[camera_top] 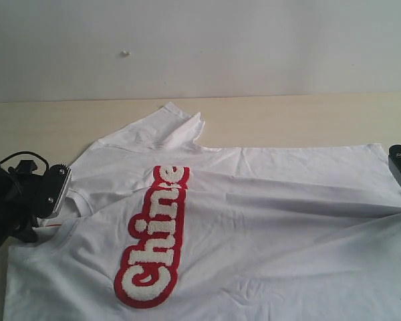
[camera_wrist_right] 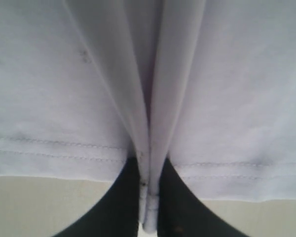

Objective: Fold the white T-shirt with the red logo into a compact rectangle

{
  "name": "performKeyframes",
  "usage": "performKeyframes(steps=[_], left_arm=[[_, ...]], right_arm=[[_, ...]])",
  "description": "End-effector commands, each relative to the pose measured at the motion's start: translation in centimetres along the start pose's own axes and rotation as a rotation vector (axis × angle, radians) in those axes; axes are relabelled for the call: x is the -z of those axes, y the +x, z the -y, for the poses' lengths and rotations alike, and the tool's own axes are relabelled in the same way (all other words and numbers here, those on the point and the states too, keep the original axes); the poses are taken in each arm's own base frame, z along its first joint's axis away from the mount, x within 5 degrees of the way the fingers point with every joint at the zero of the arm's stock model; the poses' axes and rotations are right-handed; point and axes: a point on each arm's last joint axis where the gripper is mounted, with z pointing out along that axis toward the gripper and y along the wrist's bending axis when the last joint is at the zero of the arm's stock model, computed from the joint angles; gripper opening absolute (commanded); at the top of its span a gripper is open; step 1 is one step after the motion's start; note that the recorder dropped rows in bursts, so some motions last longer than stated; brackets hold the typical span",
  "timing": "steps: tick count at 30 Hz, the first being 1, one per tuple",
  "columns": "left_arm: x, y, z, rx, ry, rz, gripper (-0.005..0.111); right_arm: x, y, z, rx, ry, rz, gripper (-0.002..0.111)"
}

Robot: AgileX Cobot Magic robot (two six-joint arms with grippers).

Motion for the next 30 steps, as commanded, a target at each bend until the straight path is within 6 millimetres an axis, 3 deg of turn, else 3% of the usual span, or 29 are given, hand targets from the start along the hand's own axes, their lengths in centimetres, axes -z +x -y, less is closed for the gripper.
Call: performKeyframes(steps=[1,10,15,23,30], left_arm=[[-0.6,0.1,0.1,0.020,0.006,0.003,0.000],[-0.6,0.0,0.1,0.050,0.003,0.014,0.000],[-1.0,-0.2,0.1,0.090,0.005,0.035,0.000],[-1.4,-0.1,0.2,0.078,0.017,0.032,0.000],[0.0,0.0,0.2,0.039,0.010,0.014,0.000]], right_arm=[[-3.3,-0.3,-1.6,0.002,-0.175,0.054,0.000],[-3.3,-0.4,-1.6,-0.031,-0.172,0.057,0.000],[-3.1,-0.9,-2.4,0.000,-0.262,0.124,0.000],[-3.0,-0.5,-2.0,-0.051,-0.217,0.073,0.000],[0.6,-1.0,-1.4,-0.095,-0.061,0.094,0.000]])
